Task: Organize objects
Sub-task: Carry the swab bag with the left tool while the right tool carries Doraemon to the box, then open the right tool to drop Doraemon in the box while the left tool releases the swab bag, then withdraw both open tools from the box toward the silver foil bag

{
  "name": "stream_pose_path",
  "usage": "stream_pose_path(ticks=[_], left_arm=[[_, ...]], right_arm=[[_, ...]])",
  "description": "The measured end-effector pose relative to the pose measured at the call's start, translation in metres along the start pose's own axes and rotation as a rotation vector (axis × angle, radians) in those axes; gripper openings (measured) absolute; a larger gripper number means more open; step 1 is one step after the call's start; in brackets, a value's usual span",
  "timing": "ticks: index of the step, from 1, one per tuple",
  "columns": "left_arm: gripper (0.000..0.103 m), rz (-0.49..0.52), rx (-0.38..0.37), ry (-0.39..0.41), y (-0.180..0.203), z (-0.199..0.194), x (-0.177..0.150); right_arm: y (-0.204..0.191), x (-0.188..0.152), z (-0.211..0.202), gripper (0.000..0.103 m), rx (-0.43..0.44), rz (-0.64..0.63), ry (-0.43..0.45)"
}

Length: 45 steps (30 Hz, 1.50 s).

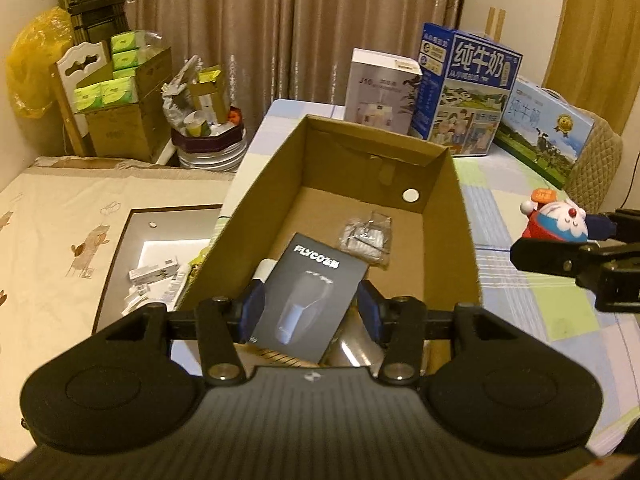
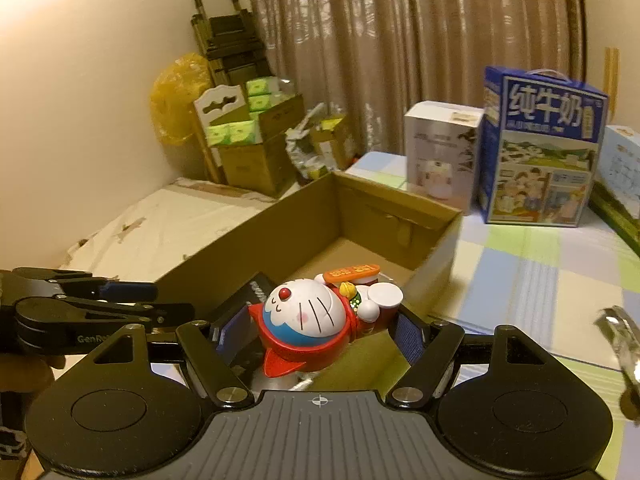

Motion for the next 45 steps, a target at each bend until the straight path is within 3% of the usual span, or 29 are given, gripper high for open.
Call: stream_pose_path(ticks=[7, 13, 21, 32, 45], left_arm=[[0.049, -0.018, 0.011, 0.008, -0.009, -0.004, -0.003], [0.054, -0.024, 0.026, 0.01, -0.014, -0.006, -0.007], [0.056, -0.043, 0.022, 0.023, -0.011, -0.015, -0.012], [0.061, -0.037, 0.009, 0.033, 0.021, -0.034, -0.019], [0.079, 0.024, -0.017, 0.04, 0.076, -0.046, -0.021]], right_arm=[[-0.007, 0.002, 0.013, 0.073, 0.1, 0.047, 0.039], [0.002, 0.008, 0.009, 0.074, 0.093, 0.096, 0.077], [0.017, -0.007, -0.013, 0.074, 0.04, 0.109, 0.056], [0.038, -0.034, -0.059, 0.074, -0.076, 0.107, 0.041], [0.097, -0.067, -0.114, 0.074, -0.195, 0.205, 0.042]])
Point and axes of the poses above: each gripper's, at about its wrist camera, not at the fingertips, and z roughly the way its jaws point, y to its right, x to its top, the point moved 1 cm from there along z, roughly the way its jaws point, and after that the axes turned 15 degrees about -x, right-handed, at the moved point
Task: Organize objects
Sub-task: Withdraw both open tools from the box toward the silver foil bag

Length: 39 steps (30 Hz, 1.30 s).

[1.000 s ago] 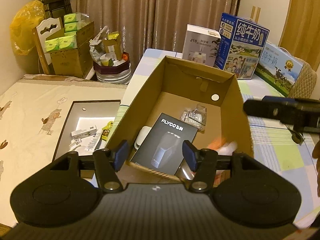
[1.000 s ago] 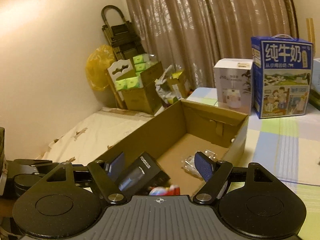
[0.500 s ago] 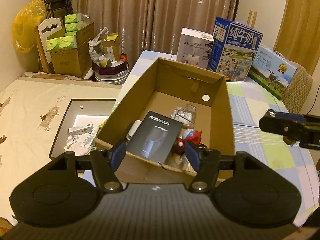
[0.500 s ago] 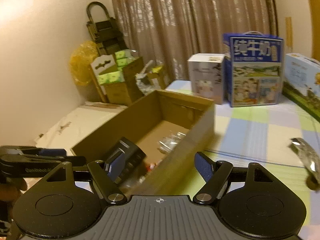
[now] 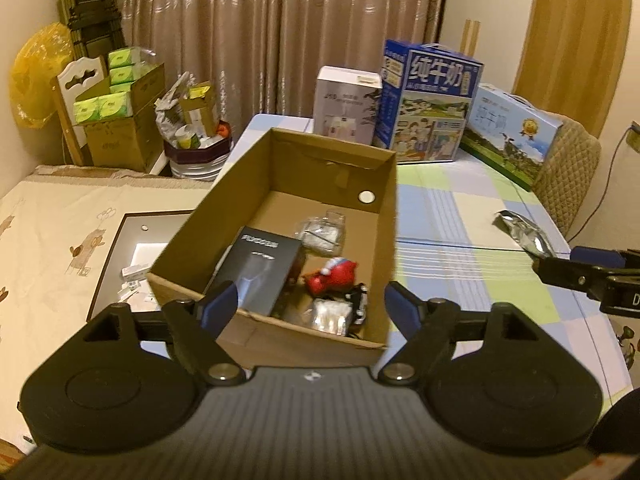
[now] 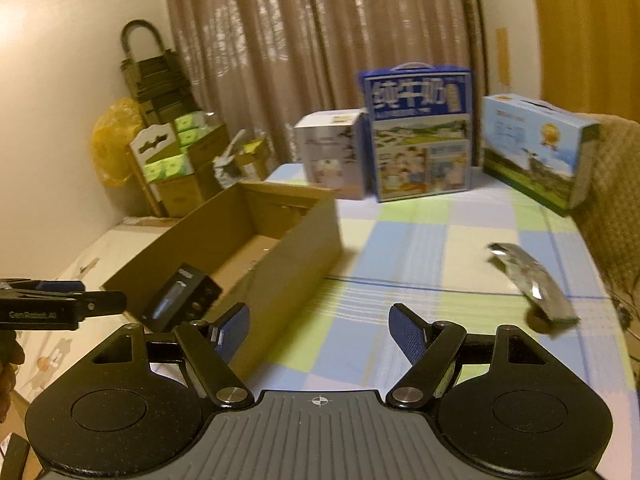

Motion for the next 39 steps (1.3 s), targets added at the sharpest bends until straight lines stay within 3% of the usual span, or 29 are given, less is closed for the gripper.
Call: stream_pose_path(ticks=[14, 28, 39], left_arm=[[0.102, 0.077, -0.071, 0.015, 0.062, 0.008, 0.003], [0.102, 0.148, -0.172, -0.03, 0.125, 0.048, 0.003], [0.102, 0.186, -0.217, -0.073, 0.156, 0.085, 0.01]], right_arm=[[0.079, -0.029, -0.03, 0.074, -0.133, 0.102, -0.025], [0.138, -0.032, -0.052, 0.074, -0.231, 0.147, -0.018], [0.173, -0.015, -0.015, 0.074, -0.24, 0.119, -0.046]])
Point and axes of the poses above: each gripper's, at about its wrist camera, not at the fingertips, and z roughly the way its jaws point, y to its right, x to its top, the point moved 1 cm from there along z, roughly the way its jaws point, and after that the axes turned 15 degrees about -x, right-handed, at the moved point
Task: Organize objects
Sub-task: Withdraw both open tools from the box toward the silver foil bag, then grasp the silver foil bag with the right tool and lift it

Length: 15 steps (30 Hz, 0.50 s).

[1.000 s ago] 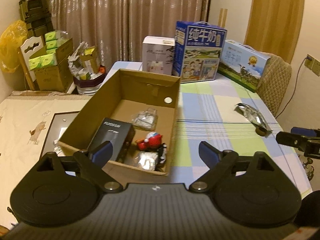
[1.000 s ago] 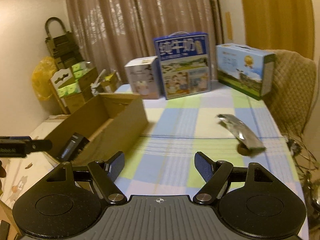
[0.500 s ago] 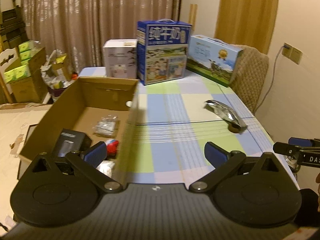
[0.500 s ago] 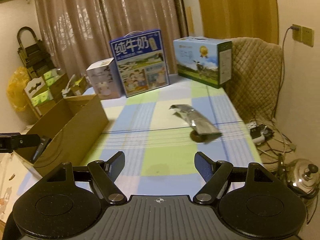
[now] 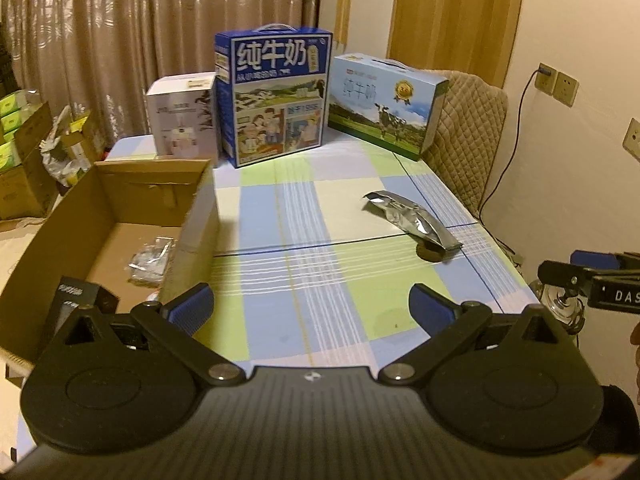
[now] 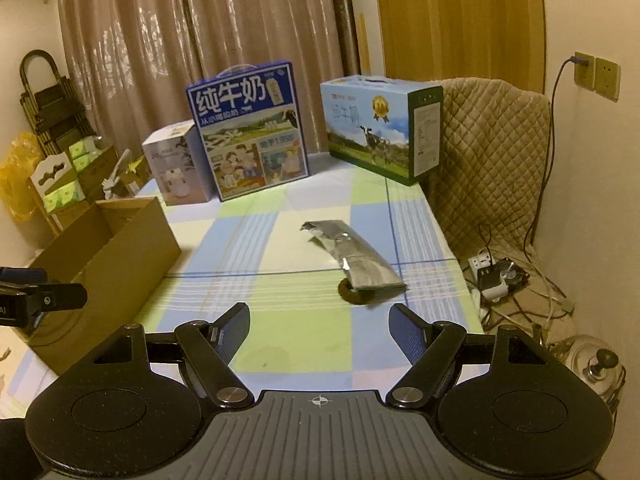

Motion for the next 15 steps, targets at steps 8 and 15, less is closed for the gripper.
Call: stream_pose_path(ticks=[8, 15], left_arm=[[0.102, 0.003, -0.016, -0.027, 0.0, 0.056, 0.011], [0.102, -0.008, -0.032, -0.049, -0.007, 0.12, 0.021]], right_arm=[[0.007, 0.011, 0.069, 0.074, 0.029, -0.092, -0.063], [0.008, 0.024, 0.134, 0.074, 0.048, -0.18, -0.12]])
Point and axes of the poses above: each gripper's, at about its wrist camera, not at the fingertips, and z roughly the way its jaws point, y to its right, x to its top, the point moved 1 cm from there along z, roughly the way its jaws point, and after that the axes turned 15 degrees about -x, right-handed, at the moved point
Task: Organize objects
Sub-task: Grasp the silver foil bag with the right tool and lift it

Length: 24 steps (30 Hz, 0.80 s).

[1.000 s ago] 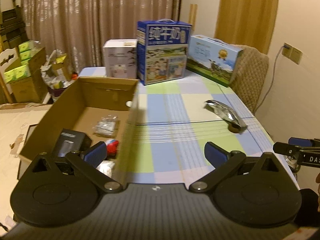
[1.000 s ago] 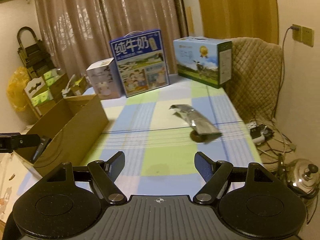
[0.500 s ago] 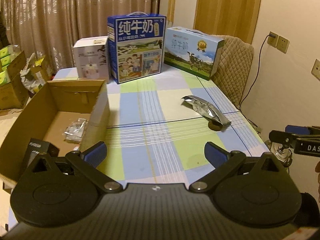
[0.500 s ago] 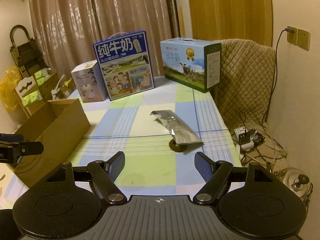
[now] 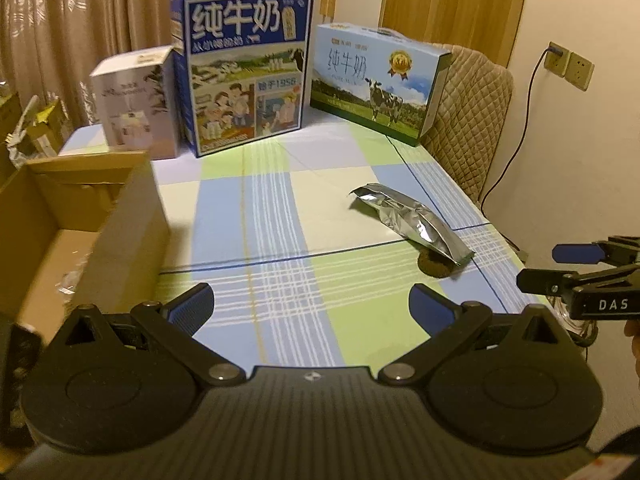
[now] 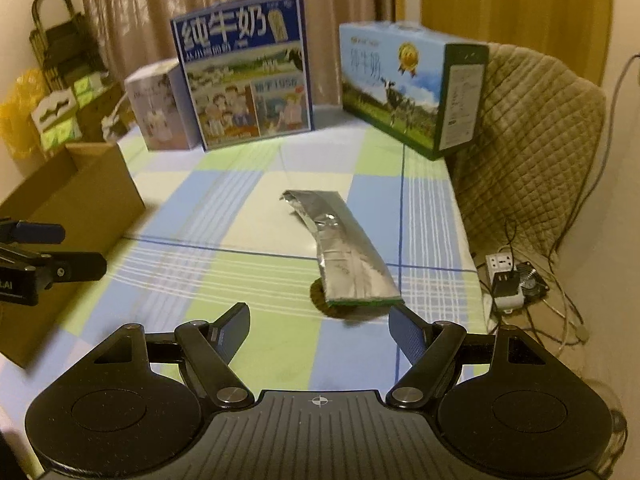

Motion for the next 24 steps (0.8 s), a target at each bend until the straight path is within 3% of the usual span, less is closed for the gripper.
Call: stream_pose_path(ticks=[12, 15, 24], left_arm=[[0.102, -0.012, -0.042, -0.039, -0.024, 0.085, 0.014], [0.102, -0.041, -0.072, -0.021, -0.032, 0.095, 0.012], [0.102, -0.068, -0.081, -0.076, -0.051, 0.125, -0.007]], right_arm=[[0.004, 0.039, 0.093, 0.074, 0.012, -0.101, -0.039], [0.004, 0.045, 0.113, 0.074, 0.021, -0.109, -0.05], [-0.013, 0.061, 0.166, 0.074, 0.042, -0.166, -0.101]])
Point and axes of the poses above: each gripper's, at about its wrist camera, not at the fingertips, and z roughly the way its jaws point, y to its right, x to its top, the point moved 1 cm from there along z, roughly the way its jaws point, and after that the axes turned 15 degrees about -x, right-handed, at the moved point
